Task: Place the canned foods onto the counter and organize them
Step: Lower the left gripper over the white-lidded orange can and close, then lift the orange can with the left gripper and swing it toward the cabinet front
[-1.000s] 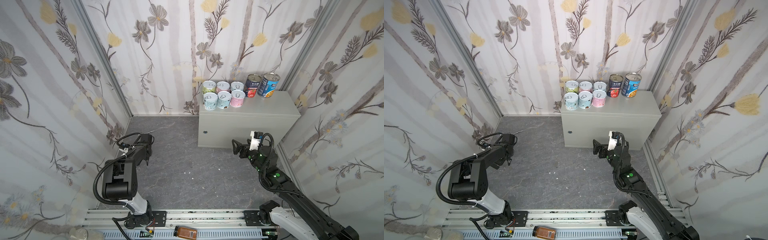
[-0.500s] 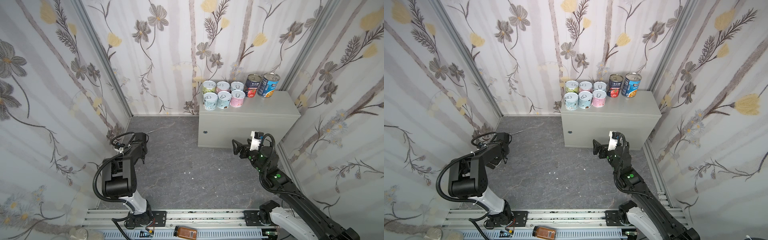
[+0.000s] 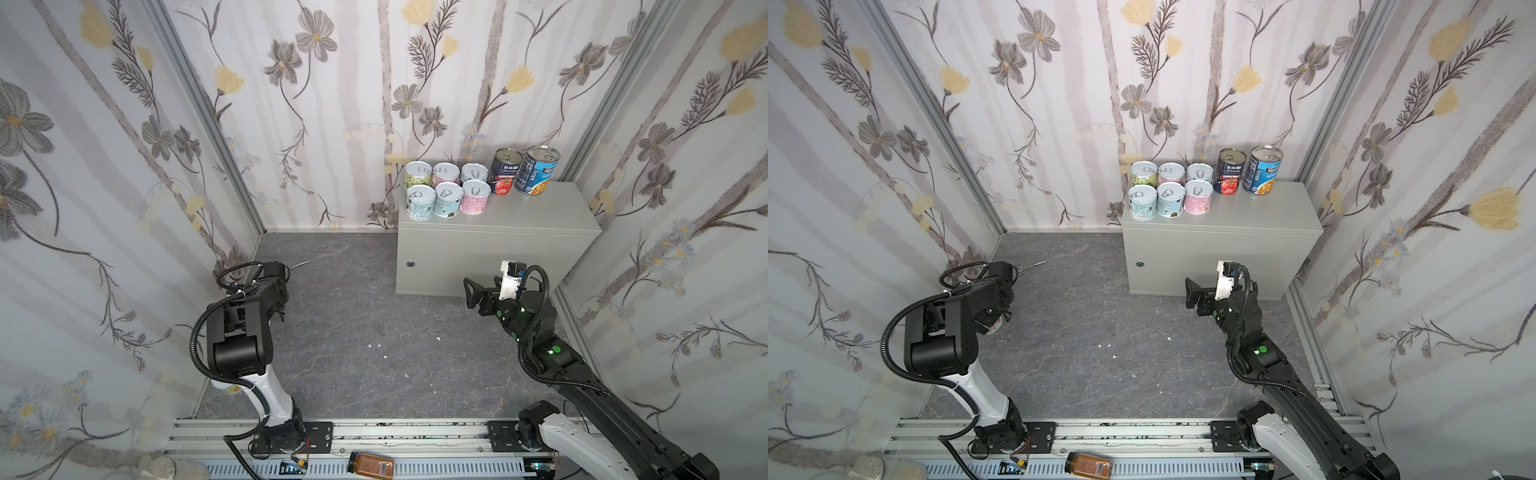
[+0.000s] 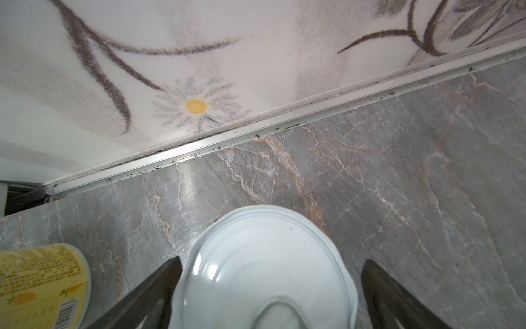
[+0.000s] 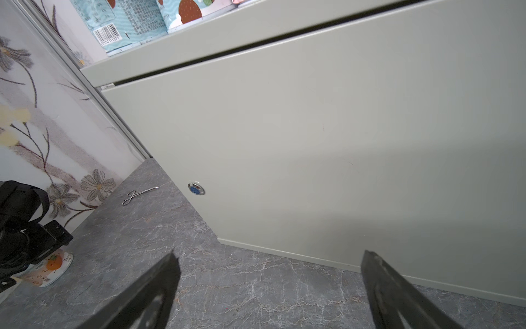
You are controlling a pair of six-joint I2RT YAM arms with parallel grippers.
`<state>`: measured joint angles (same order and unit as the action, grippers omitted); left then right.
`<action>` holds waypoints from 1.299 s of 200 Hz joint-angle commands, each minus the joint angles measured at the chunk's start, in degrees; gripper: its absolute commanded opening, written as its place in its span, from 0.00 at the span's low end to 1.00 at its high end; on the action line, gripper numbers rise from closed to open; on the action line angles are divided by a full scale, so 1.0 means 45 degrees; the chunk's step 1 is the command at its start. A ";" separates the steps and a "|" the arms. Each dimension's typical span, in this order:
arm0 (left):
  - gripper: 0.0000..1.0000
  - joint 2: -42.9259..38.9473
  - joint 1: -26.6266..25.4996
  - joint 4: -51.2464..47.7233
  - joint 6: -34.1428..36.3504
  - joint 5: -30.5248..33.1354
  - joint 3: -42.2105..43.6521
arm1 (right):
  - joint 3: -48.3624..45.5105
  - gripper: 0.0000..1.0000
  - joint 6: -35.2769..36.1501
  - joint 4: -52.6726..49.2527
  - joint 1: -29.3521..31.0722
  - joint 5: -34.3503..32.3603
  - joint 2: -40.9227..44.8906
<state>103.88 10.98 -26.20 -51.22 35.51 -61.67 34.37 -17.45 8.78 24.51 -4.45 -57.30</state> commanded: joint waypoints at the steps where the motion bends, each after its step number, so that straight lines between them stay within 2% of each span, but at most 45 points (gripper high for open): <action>1: 0.99 0.0207 0.0043 0.0074 0.0129 0.0117 -0.0126 | 0.0154 1.00 0.0147 0.0452 0.0030 -0.0066 -0.0087; 38: 0.94 0.0413 0.0059 0.0213 0.0262 0.0110 -0.0085 | 0.0171 1.00 0.0187 0.0472 0.0022 -0.0064 -0.0117; 104: 0.76 -0.0237 0.0021 0.0584 0.1265 0.0132 0.0184 | -0.0133 0.99 0.0187 0.0608 0.0039 0.0097 0.0091; 146: 0.73 -0.1383 -0.0798 0.0993 0.2321 0.0195 0.0704 | -0.0316 0.99 0.0295 0.0626 0.0041 0.0364 0.0471; 188: 0.68 -0.2512 -0.1357 0.1184 0.2885 -0.1029 0.1233 | -0.0547 0.99 0.0177 0.0622 0.0031 0.0480 0.0853; 226: 0.67 -0.3178 -0.2858 0.1270 0.3966 -0.2205 0.1438 | -0.0665 0.99 0.0151 0.0473 0.0039 0.0480 0.1126; 260: 0.67 -0.3686 -0.5126 0.1266 0.4553 -0.2667 0.1437 | -0.0775 0.99 0.0072 0.0339 0.0041 0.0544 0.1449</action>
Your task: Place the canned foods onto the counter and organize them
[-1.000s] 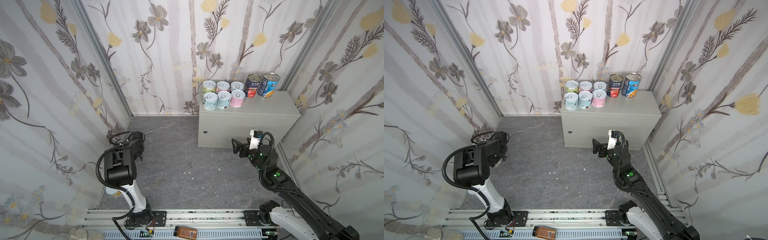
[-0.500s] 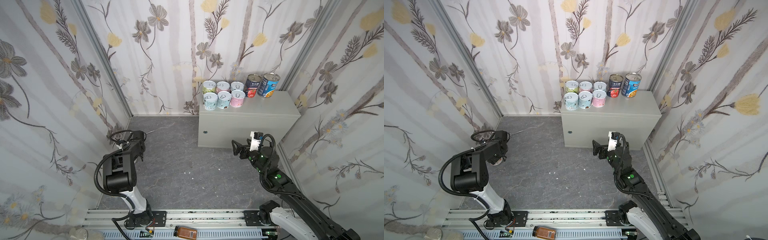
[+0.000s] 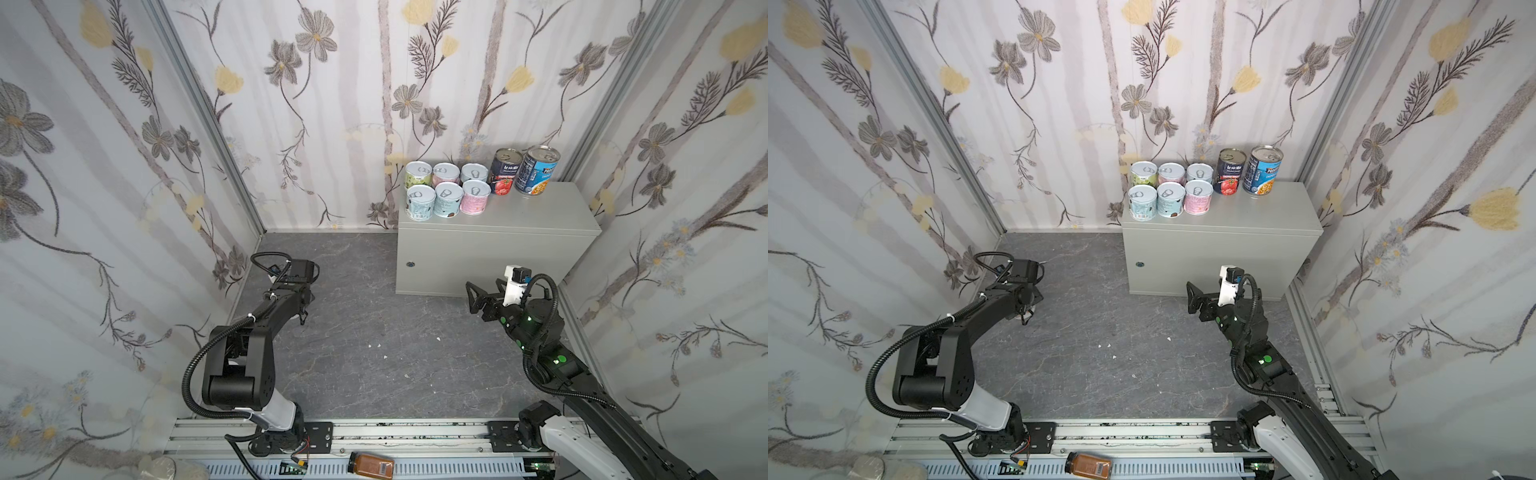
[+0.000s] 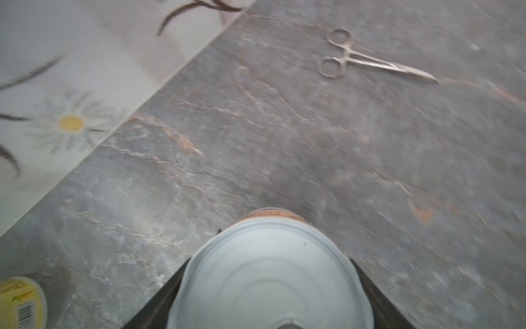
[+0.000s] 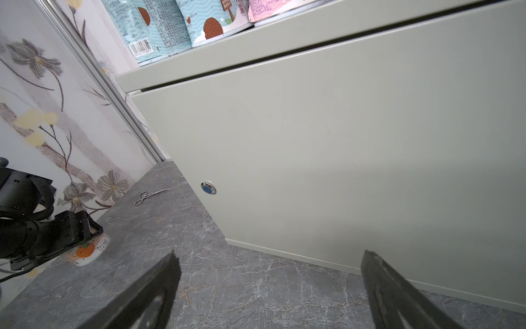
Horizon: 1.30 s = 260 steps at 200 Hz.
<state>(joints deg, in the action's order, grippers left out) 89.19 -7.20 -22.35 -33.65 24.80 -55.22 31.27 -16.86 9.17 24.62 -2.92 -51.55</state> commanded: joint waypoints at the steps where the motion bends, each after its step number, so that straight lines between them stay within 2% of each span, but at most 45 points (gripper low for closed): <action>1: 0.67 -0.0443 -0.1148 0.0414 0.0654 -0.0291 -0.0005 | -0.0079 1.00 -0.0060 0.0240 0.0017 0.0202 0.0179; 61: 0.66 -0.0914 -0.5322 0.0430 0.1092 -0.0998 0.0025 | -0.0388 1.00 -0.0175 -0.0579 -0.0003 0.0147 0.1162; 92: 0.66 0.0578 -0.7868 0.0435 0.1007 -0.0498 -0.0661 | -0.0823 1.00 -0.0358 -0.0917 -0.0047 0.0044 0.1853; 139: 0.67 0.3334 -1.0333 0.0542 0.0430 0.0024 -0.2664 | -0.1237 1.00 -0.0527 -0.1832 -0.0160 -0.0214 0.2997; 179: 0.71 0.5663 -1.1396 0.0669 0.0432 -0.0509 -0.4711 | -0.1532 1.00 -0.0608 -0.2624 -0.0354 -0.0445 0.3747; 214: 0.76 0.6411 -1.1676 0.0728 0.0389 -0.0751 -0.5403 | -0.1566 1.00 -0.0539 -0.2897 -0.0416 -0.0354 0.3902; 245: 0.86 0.6217 -1.1808 0.0709 0.0504 -0.0586 -0.5463 | -0.1493 1.00 -0.0477 -0.2846 -0.0427 -0.0215 0.3630; 253: 0.99 0.6069 -1.1836 0.0709 0.0523 -0.0504 -0.5427 | -0.1449 1.00 -0.0461 -0.2891 -0.0422 -0.0192 0.3487; 260: 1.00 0.5880 -1.1837 0.0709 0.0547 -0.0435 -0.5398 | -0.1388 1.00 -0.0471 -0.2949 -0.0395 -0.0187 0.3355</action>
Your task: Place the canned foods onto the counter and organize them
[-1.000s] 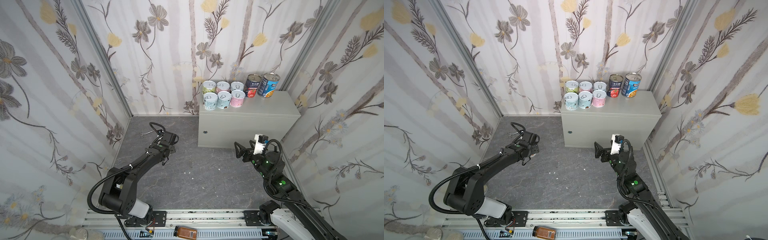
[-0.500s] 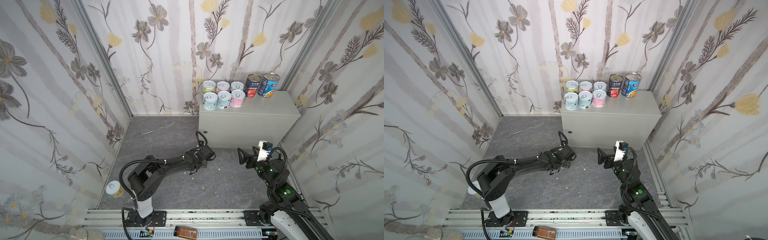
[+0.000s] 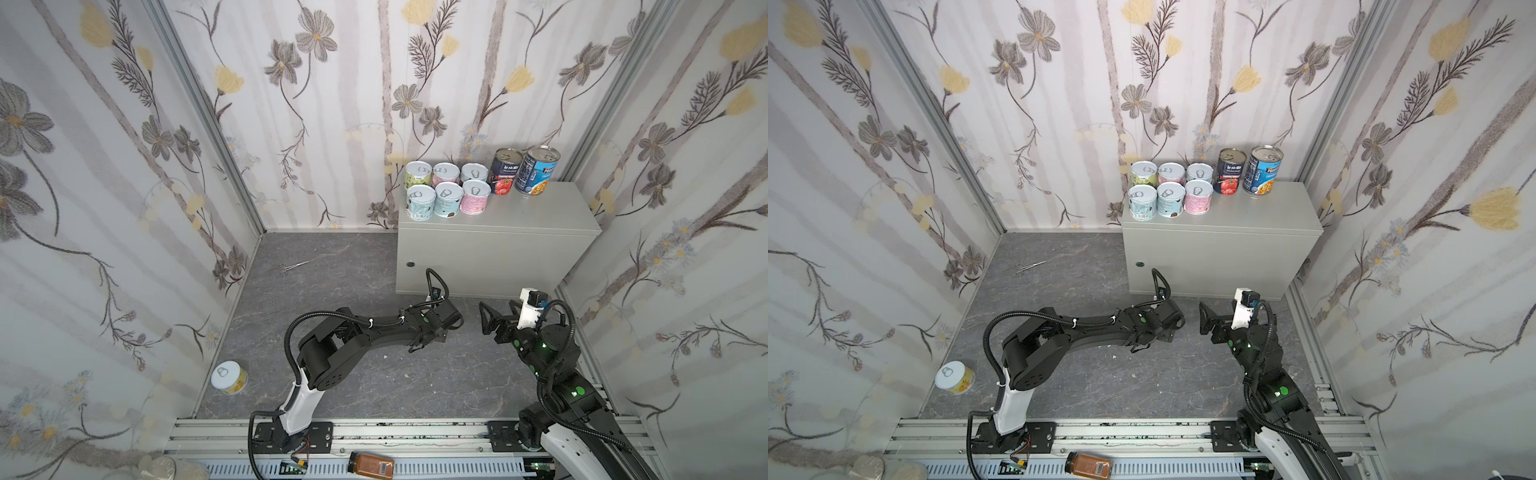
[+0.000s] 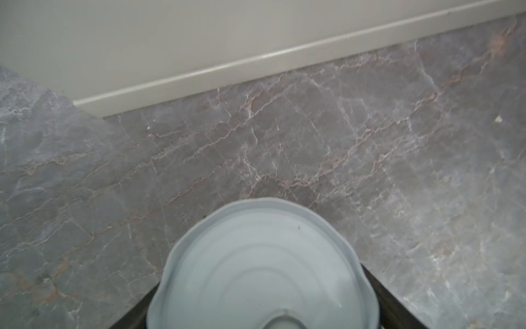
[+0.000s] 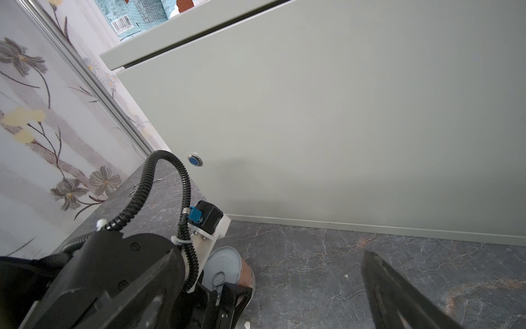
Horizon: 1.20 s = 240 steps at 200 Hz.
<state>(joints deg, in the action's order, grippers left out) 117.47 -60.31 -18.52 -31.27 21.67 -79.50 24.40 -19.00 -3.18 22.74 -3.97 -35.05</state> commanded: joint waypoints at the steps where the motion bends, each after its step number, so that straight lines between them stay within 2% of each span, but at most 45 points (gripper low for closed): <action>1: 1.00 -0.0433 -0.0034 -0.0141 0.0026 0.0271 0.0005 | 0.0140 1.00 0.0005 -0.0218 0.0024 0.0044 -0.0334; 41: 1.00 -0.1791 -0.0051 -0.0180 0.0016 0.0770 0.0272 | 0.0220 1.00 -0.0181 -0.0520 0.0110 -0.0141 -0.0594; 80: 1.00 -0.4164 -0.0019 -0.0215 -0.0073 0.1755 0.1373 | -0.0370 1.00 -0.0506 -0.0109 0.0561 -0.0203 -0.0208; 96: 1.00 -0.5352 0.0087 -0.0220 -0.0191 0.2217 0.2273 | -0.1214 1.00 -0.0814 0.0812 0.1526 -0.0772 -0.0088; 136: 1.00 -0.8615 0.0749 -0.0220 -0.0763 0.2452 0.4806 | -0.3465 1.00 -0.1357 0.4820 0.5239 -0.4163 -0.1051; 146: 1.00 -0.9333 0.0945 -0.0220 -0.0817 0.2393 0.5366 | -0.3899 1.00 -0.1382 0.5999 0.6097 -0.4794 -0.1691; 162: 1.00 -1.0202 0.1154 -0.0220 -0.0868 0.2323 0.6141 | -0.4453 1.00 -0.1366 0.7745 0.6645 -0.5107 -0.2946; 192: 1.00 -1.1635 0.1652 -0.0227 -0.1025 0.2261 0.7330 | -0.5012 1.00 -0.1255 1.1667 0.6743 -0.4621 -0.6354; 222: 1.00 -1.2380 0.2179 -0.0220 -0.1003 0.2026 0.7909 | -0.4069 1.00 -0.0681 1.3825 0.6763 -0.4278 -1.0326; 240: 1.00 -1.2619 0.2432 -0.0220 -0.0889 0.1875 0.8103 | -0.4226 1.00 -0.0537 1.6344 0.6763 -0.4273 -1.2076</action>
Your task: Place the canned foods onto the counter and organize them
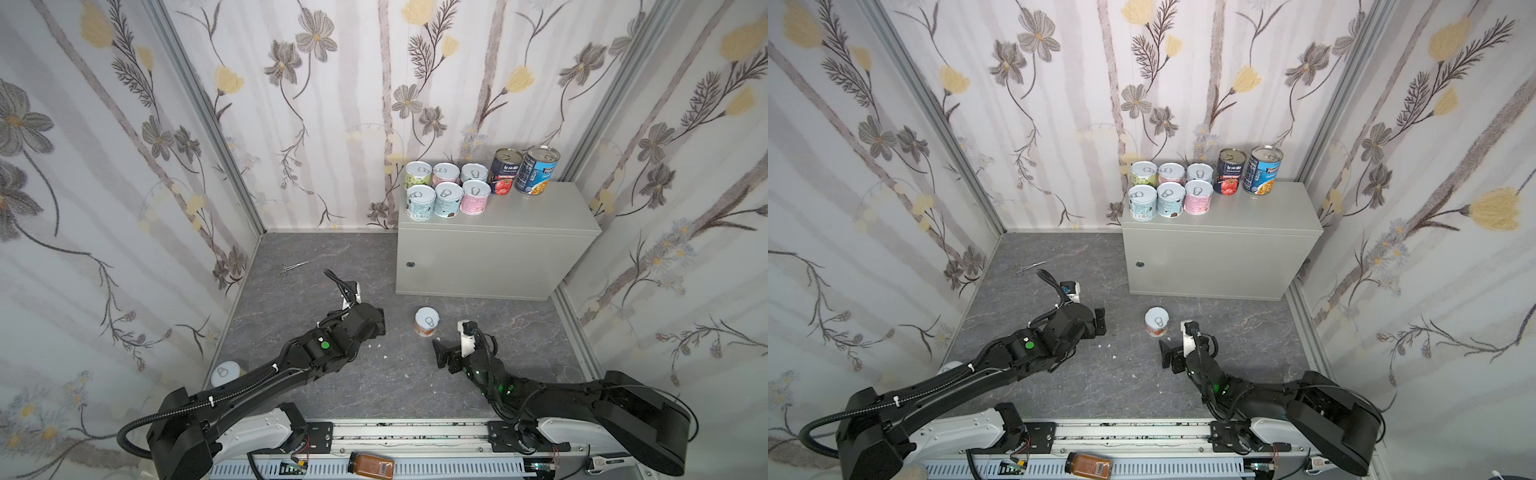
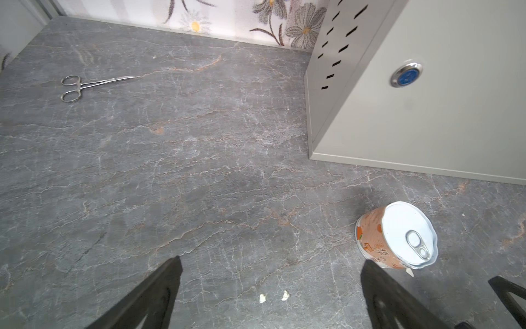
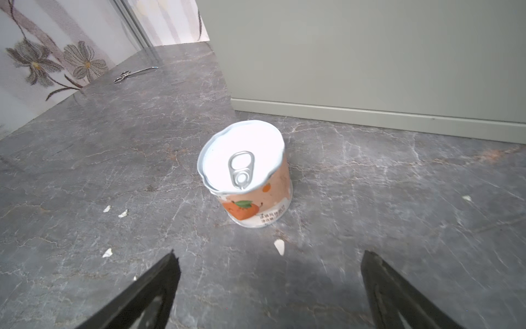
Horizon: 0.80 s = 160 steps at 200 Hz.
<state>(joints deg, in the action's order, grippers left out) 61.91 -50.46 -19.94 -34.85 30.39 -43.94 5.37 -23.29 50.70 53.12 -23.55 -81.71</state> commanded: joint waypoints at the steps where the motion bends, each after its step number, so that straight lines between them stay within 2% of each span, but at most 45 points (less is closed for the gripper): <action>1: 1.00 -0.0287 0.0239 0.0096 -0.0090 -0.0059 0.0207 | 0.0002 1.00 0.0432 0.4511 0.0011 0.0088 -0.1803; 28: 1.00 -0.0657 0.0633 0.0096 0.0036 -0.0287 0.0558 | 0.0596 1.00 0.1032 0.6659 0.0050 0.0270 -0.4377; 54: 1.00 -0.0939 0.0918 0.0116 0.0086 -0.0698 0.0673 | 0.1119 1.00 0.1420 0.8059 0.0033 0.0285 -0.6106; 160: 1.00 -0.1081 0.1053 0.0116 0.0362 -0.0893 0.0410 | 0.4078 1.00 0.1630 0.5563 -0.1192 0.1015 -0.8356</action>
<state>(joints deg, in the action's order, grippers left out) 56.95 -46.00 -19.90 -33.56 25.69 -41.39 21.52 -16.99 78.39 47.92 -20.88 -117.73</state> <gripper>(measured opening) 0.998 0.996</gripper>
